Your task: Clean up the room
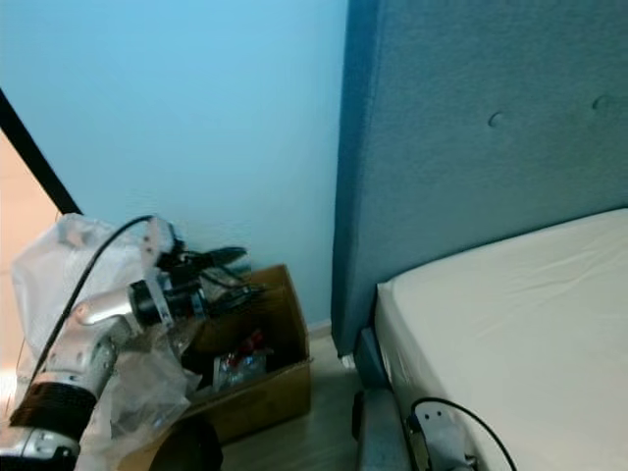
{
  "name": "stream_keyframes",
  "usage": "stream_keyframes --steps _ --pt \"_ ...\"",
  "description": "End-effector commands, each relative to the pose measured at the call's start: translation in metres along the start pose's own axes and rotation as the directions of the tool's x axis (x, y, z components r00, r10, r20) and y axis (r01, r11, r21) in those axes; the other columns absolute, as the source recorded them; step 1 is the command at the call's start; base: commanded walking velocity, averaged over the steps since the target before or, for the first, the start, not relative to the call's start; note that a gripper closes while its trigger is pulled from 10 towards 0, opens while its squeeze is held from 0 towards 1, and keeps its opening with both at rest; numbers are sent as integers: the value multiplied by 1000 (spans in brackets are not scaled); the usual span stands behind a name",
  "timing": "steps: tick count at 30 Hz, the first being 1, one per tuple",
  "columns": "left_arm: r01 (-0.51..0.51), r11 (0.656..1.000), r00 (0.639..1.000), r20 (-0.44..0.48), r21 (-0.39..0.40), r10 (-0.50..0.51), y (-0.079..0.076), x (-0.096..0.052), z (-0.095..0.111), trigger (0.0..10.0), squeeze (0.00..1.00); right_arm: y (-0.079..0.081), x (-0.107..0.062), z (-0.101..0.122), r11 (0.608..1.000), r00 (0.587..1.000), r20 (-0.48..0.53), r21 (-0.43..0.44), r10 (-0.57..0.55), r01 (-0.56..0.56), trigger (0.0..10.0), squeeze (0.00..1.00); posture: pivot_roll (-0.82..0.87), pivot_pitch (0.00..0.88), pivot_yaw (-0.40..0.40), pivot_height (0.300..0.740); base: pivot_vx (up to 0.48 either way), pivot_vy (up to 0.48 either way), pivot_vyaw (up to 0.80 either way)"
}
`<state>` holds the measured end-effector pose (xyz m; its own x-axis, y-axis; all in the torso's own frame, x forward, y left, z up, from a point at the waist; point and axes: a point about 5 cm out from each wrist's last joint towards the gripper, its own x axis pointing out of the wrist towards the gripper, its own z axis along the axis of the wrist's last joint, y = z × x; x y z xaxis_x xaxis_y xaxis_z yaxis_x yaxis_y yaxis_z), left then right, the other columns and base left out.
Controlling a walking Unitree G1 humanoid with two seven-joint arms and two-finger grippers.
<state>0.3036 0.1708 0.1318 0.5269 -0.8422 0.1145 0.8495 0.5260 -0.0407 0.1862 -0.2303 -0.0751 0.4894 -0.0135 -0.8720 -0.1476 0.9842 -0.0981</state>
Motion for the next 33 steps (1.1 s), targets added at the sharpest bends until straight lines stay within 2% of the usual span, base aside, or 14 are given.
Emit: stream_keyframes --steps 1,5,7,8,10,11,12,13,14,15,19,21,28,33 --pt "-104 983 994 25 -153 109 -5 -12 -28 10000 0 10 3 41 999 989 143 6 33 -34 10000 0 -54 0 -33 531 0 0 0" --pt "-149 971 988 18 -188 155 -5 -16 -38 10000 0 13 3 44 999 988 147 2 41 -42 10000 0 -53 0 -32 536 0 0 0" --pt "-287 905 954 -11 -313 299 -4 -31 -60 10000 0 18 4 50 998 985 162 2 55 -56 10000 0 -47 0 -28 546 0 0 0" --pt "-287 905 954 -11 -313 299 -4 -31 -60 10000 0 18 4 50 998 985 162 2 55 -56 10000 0 -47 0 -28 546 0 0 0" --pt "-462 767 869 -56 -445 491 0 -53 -82 10000 0 24 4 59 997 979 186 5 78 -80 10000 0 -38 0 -22 556 0 0 0" --pt "-462 767 869 -56 -445 491 0 -53 -82 10000 0 24 4 59 997 979 186 5 78 -80 10000 0 -38 0 -22 556 0 0 0" --pt "-508 709 834 -75 -489 546 0 -62 -90 10000 0 26 4 62 996 976 198 9 90 -93 10000 0 -36 0 -21 561 0 0 0" --pt "-508 709 834 -75 -489 546 0 -62 -90 10000 0 26 4 62 996 976 198 9 90 -93 10000 0 -36 0 -21 561 0 0 0" --pt "-567 640 792 -132 -519 596 -6 -75 -104 10000 0 32 4 70 989 964 234 44 128 -142 10000 0 -28 0 -21 571 0 0 0" --pt "-589 617 778 -161 -522 607 -8 -80 -110 10000 0 35 3 76 979 951 264 82 160 -188 10000 0 -27 0 -19 576 0 0 0" --pt "-623 575 752 -203 -531 627 -11 -88 -119 10000 0 41 1 88 944 915 330 147 233 -294 10000 0 -25 0 -18 591 0 0 0" --pt "-664 533 719 -253 -525 647 -14 -93 -127 10000 0 47 -2 98 899 866 387 168 317 -404 10000 0 -27 0 -16 601 0 0 0" --pt "-751 457 643 -371 -477 670 -22 -100 -145 10000 0 65 -9 111 813 750 411 36 518 -581 10000 0 -34 0 -15 626 0 0 0" --pt "-770 441 625 -403 -462 669 -25 -100 -149 10000 0 72 -11 114 777 707 406 -14 580 -630 10000 0 -37 0 -14 636 0 0 0"
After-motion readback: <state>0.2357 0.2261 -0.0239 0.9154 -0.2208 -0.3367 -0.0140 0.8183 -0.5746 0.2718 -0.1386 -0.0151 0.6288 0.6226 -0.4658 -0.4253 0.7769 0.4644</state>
